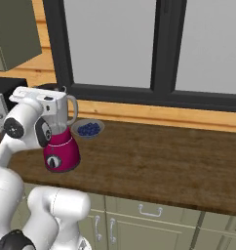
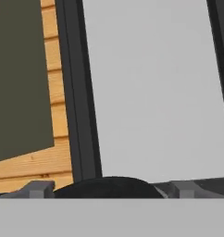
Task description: Close the lid blender by securely placing the lid on top.
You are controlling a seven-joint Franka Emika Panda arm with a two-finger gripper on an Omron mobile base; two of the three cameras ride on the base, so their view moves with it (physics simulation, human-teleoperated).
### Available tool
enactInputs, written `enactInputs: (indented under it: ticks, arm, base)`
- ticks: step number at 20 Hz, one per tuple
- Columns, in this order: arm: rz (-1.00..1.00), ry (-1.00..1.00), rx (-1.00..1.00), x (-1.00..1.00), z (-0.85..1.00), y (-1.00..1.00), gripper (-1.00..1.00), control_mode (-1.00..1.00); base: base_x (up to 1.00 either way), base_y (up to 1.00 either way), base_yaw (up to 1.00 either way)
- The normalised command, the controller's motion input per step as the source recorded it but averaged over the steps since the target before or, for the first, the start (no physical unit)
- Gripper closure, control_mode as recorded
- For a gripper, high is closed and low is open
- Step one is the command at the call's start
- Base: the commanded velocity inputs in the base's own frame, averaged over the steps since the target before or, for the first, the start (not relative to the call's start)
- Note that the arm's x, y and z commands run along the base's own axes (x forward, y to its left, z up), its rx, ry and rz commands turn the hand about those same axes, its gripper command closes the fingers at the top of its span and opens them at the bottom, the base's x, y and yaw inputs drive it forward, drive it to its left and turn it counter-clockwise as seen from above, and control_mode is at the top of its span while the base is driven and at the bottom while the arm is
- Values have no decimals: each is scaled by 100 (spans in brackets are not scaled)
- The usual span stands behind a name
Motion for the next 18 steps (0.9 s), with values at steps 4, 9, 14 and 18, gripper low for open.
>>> enactInputs:
  ticks: [4,9,14,18]
  arm:
    - [0,-10,5,-77,24,42,-100,-100]
    - [0,-6,0,-98,10,73,-100,-100]
    - [0,3,-1,-100,-22,95,-100,-100]
    - [-5,29,0,-90,0,84,-100,-100]
  base:
    - [0,0,0]
    - [0,0,0]
    - [0,0,0]
    - [0,0,0]
